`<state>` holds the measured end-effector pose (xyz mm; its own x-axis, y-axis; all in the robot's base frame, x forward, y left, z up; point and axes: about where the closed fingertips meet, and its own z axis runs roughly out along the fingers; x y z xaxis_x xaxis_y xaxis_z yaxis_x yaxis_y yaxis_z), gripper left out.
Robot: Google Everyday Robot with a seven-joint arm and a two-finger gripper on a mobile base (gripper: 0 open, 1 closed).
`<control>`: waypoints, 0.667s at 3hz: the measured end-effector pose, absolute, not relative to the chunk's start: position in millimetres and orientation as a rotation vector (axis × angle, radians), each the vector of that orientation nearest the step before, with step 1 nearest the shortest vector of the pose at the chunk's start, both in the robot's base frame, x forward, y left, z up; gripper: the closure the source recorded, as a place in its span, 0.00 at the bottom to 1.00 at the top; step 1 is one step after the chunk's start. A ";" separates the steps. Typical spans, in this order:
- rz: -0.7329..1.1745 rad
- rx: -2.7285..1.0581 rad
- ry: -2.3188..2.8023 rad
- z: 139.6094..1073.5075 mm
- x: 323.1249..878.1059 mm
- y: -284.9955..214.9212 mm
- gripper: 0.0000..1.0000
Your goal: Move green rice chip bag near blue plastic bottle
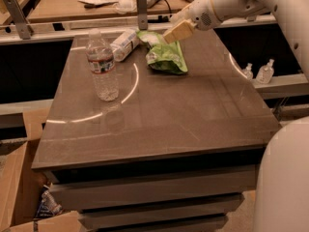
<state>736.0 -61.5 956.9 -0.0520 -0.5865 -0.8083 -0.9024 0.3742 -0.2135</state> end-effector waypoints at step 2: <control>0.462 -1.301 1.703 962.5 737.5 -68.5 0.00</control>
Offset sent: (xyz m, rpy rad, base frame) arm 0.0009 -0.0141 0.0187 0.0372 -0.0465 0.0051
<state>737.5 -68.5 962.5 -0.0248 -0.5581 -0.8294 -0.9006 0.3726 -0.2238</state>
